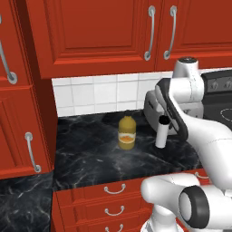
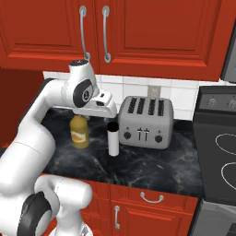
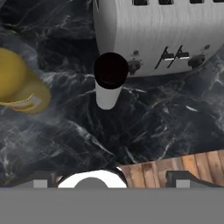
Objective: Move the drinks to the dining counter.
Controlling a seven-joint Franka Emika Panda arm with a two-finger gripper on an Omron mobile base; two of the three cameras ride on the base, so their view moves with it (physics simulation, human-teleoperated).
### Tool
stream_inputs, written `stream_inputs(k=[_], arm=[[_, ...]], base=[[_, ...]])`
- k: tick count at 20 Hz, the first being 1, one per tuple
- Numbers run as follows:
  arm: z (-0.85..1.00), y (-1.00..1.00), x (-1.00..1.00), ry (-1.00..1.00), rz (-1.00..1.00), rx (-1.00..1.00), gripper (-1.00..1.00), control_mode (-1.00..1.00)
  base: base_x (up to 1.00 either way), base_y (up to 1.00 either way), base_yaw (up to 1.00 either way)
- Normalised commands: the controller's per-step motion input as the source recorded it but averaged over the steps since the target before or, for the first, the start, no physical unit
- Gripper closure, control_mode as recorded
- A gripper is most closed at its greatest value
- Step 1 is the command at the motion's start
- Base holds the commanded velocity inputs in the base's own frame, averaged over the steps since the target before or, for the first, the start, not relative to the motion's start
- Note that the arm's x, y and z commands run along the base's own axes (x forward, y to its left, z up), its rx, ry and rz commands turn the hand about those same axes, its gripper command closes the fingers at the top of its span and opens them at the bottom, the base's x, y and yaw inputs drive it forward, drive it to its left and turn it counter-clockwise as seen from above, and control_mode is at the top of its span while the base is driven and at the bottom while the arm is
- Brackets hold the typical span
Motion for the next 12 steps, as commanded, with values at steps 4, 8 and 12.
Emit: stream_inputs(k=[4,8,12], arm=[[-0.05,-0.1,0.11,0.01,-0.07,-0.01,-1.0,-1.0],[-0.12,-0.1,0.18,-0.02,0.0,0.0,-1.0,-1.0],[-0.12,-0.18,0.41,0.03,0.0,0.0,-1.0,-1.0]], base=[[0.0,0.0,0.0],[0.0,0.0,0.0],[0.0,0.0,0.0]])
